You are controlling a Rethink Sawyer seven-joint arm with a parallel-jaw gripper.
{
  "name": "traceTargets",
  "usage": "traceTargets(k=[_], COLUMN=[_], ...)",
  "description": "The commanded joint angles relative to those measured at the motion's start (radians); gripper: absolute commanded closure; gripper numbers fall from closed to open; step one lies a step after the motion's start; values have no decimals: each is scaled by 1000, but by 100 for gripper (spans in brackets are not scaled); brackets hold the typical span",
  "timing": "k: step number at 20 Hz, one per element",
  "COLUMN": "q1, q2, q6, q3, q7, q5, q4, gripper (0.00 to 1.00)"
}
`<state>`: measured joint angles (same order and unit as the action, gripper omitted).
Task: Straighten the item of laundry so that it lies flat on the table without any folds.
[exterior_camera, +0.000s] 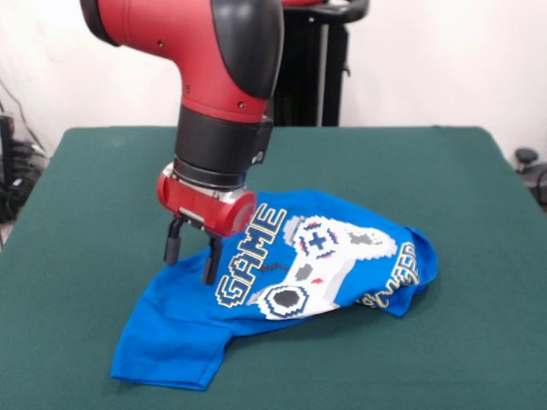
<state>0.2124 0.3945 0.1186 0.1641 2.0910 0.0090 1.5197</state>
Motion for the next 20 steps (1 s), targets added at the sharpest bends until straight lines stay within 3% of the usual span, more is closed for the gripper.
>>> traceTargets(k=[1,12,20], q1=[-8,-8,44], q2=[-30,-36,-28], q6=[122,168,208], q3=[-115,-105,-149], q7=[86,75,50], q5=[12,9,-5], q4=[55,64,128], gripper=[0,0,0])
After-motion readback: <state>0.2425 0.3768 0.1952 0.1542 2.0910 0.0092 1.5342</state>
